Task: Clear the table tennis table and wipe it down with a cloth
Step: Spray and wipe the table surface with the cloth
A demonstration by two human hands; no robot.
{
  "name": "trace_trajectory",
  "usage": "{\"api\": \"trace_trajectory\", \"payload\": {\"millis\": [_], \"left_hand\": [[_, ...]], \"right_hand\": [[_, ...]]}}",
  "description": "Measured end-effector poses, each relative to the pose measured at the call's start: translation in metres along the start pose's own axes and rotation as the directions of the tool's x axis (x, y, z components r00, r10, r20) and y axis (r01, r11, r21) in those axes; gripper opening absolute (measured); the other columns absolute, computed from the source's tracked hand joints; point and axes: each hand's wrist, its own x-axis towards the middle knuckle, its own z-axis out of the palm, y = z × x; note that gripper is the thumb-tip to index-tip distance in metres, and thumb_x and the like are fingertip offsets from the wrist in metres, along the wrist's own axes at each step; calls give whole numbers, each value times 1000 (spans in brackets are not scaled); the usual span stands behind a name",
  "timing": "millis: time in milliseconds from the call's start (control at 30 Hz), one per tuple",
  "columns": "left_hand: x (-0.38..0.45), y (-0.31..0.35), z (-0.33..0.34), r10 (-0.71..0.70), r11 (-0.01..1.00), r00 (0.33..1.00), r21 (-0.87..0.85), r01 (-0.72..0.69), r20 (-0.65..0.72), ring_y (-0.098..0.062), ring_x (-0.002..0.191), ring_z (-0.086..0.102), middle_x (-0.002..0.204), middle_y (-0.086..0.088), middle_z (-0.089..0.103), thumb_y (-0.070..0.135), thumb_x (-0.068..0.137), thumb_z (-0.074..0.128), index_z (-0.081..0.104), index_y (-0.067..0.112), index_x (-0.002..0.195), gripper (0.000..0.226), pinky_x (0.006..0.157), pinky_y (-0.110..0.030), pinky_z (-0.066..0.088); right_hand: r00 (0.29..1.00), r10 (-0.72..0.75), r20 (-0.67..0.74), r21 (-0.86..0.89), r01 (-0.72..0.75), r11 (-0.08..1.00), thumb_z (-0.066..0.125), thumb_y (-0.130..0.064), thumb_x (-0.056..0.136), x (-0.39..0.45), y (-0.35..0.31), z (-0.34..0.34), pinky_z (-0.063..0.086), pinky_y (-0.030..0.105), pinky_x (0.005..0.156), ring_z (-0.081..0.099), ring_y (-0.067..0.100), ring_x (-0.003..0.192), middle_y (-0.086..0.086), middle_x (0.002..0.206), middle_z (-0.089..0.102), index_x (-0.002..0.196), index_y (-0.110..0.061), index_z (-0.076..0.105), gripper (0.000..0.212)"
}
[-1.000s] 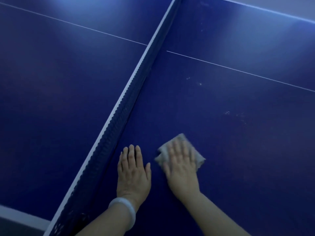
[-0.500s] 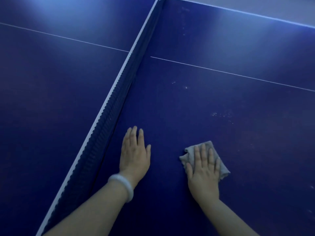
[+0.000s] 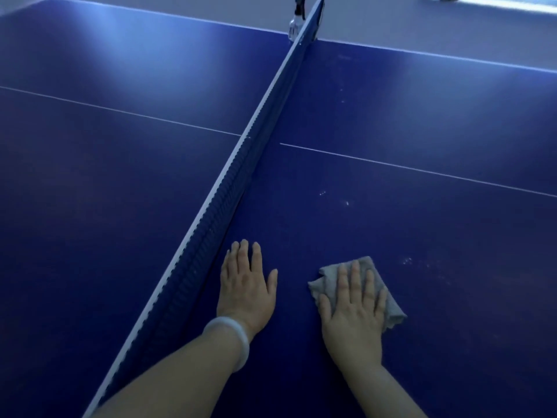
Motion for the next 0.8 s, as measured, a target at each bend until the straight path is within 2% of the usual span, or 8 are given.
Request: {"api": "trace_trajectory", "payload": {"millis": [100, 167, 300, 367, 467, 600, 733, 800], "left_hand": [[1, 0, 1, 3, 1000, 1000, -8, -3, -2, -23, 149, -5, 162, -8, 1, 56, 92, 1, 5, 16, 154, 73, 120, -39, -1], [1, -1, 2, 3, 1000, 1000, -8, -3, -1, -22, 149, -6, 161, -7, 0, 56, 92, 0, 4, 17, 154, 73, 120, -39, -2], [2, 0, 5, -3, 1000, 1000, 28, 3, -10, -22, 149, -7, 162, -7, 1, 58, 89, -9, 5, 18, 155, 78, 119, -37, -7], [3, 0, 4, -7, 1000, 1000, 12, 7, -6, -22, 149, -7, 162, -6, 2, 58, 88, -10, 6, 18, 155, 80, 118, -37, -8], [3, 1, 2, -14, 1000, 1000, 1, 14, 9, -22, 149, -7, 162, -6, 3, 58, 88, -9, 7, 18, 155, 79, 118, -38, -8], [3, 3, -2, -22, 1000, 999, 20, 21, 32, -22, 150, -4, 162, -6, 4, 58, 89, -7, 8, 18, 155, 79, 118, -38, -5], [1, 7, -14, -60, 998, 995, 35, 57, 77, -27, 141, 35, 150, -11, 41, 52, 94, 19, 44, 13, 145, 69, 112, -42, 27], [1, 6, -15, -51, 998, 996, 52, 47, 75, -27, 141, 35, 150, -11, 41, 52, 94, 20, 44, 12, 144, 68, 112, -43, 28]], "right_hand": [[949, -307, 70, 17, 307, 952, 8, -57, 95, 38, -13, 1, -11, 46, 120, -19, 16, 149, -4, 162, -11, 154, -26, -1, 68], [916, -382, 119, 14, 383, 923, 9, -59, 96, 73, 1, -6, -17, 43, 119, -28, 11, 145, -8, 161, -18, 154, -31, -7, 66], [996, -12, 84, -48, 17, 999, 15, -58, 98, 137, 47, -19, -12, 48, 120, -20, 18, 148, -4, 162, -18, 155, -28, -5, 67], [973, 208, 106, 14, -210, 978, 15, -59, 98, 164, 53, -25, -10, 51, 119, -17, 22, 149, -1, 163, -14, 156, -24, -5, 71], [946, 288, 147, 50, -298, 953, 14, -58, 99, 204, 29, -26, -9, 55, 118, -16, 28, 149, 4, 163, -14, 156, -19, -7, 72], [983, -17, 185, 45, 9, 999, 14, -58, 100, 227, -28, -21, -19, 53, 114, -21, 28, 148, 2, 162, -18, 155, -25, -11, 69], [897, -411, 164, 16, 414, 910, 12, -59, 97, 213, -31, -7, -19, 46, 115, -21, 18, 148, -6, 163, -14, 155, -34, -2, 65], [907, -395, 148, -49, 406, 913, 12, -58, 97, 231, -5, -11, -11, 48, 118, -19, 16, 148, -6, 164, -8, 155, -35, 2, 64]]}}
